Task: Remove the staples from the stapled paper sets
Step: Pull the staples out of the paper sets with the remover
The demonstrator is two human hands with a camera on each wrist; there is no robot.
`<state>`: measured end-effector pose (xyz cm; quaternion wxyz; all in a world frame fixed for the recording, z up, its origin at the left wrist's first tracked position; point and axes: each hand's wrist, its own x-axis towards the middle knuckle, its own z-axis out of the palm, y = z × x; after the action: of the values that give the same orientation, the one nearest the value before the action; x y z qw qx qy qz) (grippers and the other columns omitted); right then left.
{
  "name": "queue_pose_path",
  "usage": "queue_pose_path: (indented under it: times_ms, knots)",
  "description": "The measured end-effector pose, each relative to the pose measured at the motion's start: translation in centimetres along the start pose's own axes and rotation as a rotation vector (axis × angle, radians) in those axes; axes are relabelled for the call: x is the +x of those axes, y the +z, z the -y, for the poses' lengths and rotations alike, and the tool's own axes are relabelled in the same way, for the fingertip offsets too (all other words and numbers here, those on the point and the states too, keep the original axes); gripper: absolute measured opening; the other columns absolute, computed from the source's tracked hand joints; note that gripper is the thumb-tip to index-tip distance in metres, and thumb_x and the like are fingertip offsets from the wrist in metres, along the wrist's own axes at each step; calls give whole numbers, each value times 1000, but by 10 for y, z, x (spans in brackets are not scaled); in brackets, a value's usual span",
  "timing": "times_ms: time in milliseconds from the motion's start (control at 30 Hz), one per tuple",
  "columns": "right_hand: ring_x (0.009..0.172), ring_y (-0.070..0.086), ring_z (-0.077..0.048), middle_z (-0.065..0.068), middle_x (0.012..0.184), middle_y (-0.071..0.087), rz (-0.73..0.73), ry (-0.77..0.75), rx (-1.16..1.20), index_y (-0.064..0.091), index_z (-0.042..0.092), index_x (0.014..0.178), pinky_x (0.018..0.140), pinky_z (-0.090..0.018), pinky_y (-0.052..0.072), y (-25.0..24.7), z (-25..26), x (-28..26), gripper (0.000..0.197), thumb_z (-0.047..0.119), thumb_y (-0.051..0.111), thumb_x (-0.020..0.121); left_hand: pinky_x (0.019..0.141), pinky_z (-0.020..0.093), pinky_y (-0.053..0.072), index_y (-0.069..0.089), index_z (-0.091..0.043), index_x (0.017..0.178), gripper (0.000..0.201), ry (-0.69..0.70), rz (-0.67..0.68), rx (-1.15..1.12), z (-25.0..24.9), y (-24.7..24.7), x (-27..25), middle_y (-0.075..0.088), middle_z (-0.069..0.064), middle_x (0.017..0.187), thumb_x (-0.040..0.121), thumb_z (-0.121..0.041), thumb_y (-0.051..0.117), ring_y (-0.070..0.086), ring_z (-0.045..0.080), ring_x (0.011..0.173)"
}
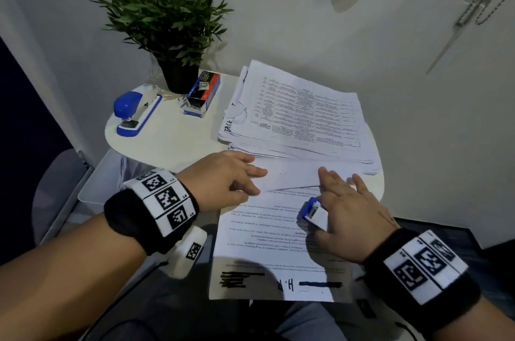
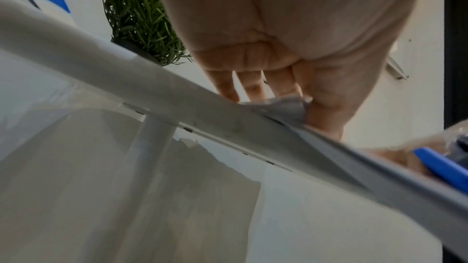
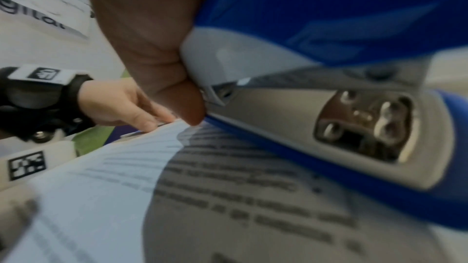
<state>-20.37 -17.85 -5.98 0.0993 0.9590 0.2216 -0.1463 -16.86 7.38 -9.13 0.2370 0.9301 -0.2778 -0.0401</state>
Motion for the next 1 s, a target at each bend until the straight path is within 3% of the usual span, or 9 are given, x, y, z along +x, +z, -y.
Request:
queue_pose_path:
  times_ms: [133,200,233,300,367,467,533,700,1000]
  knots:
    - [147,4,-12,-3,160,-5,23,-18,10,44,21,134,116,-33,-5,-1,-5,-3,111,67,-3,45,102,8,26,74,-23,100,26,-33,-109,-68,4,0,-5,53,-27,111,75,-18,76,36,-10,119]
    - [143,21,-15,-5,157,22,-7,-9,66,41,20,137,117,-34,6,-6,-10,-2,107,69,6,49,97,15,37,74,-21,101,28,2,-250,-89,3,0,-8,62,-20,106,74,-28,74,49,-7,110]
    - [134,38,-19,-5,139,49,-68,15,152,45,21,134,116,-36,22,-12,-13,-2,96,67,17,53,91,18,42,75,-20,98,28,25,-334,-91,1,0,-8,68,-14,101,75,-35,68,55,-3,102]
    - [94,60,-26,4,83,64,-333,82,455,57,26,104,85,-38,50,-33,-19,1,56,55,41,59,80,20,46,76,-17,93,34,27,-487,-87,-5,-4,-8,73,-5,90,80,-40,56,59,2,88]
    - [75,62,-24,2,74,64,-704,103,759,55,28,84,69,-38,51,-55,-22,9,40,58,53,58,77,19,46,76,-15,94,35,-16,-578,-80,-11,-13,-2,73,-1,87,84,-39,53,60,5,83]
    - [69,63,-23,-4,76,64,-1034,48,1078,56,26,85,63,-37,52,-89,-5,24,56,72,65,55,81,18,45,74,-16,99,28,-109,-593,-130,-17,-23,6,73,-1,93,84,-32,58,64,9,86]
    - [67,65,-21,-7,79,65,-1081,7,1251,57,14,93,59,-36,55,-103,9,35,68,72,64,58,81,19,46,74,-16,97,19,-152,-572,-213,-22,-24,10,71,-2,91,86,-26,62,63,10,86]
    - [65,53,4,16,72,54,-1083,62,1203,50,29,87,66,-21,43,-99,36,55,47,72,46,69,78,19,49,73,-17,93,11,-280,-508,-409,-35,-32,11,71,-1,88,88,-18,63,65,11,84]
    - [64,51,12,32,65,56,-1107,145,1308,48,34,80,68,-15,40,-76,40,54,41,71,33,71,82,20,48,72,-18,94,11,-371,-492,-447,-36,-39,3,70,-2,90,88,-18,63,63,11,87]
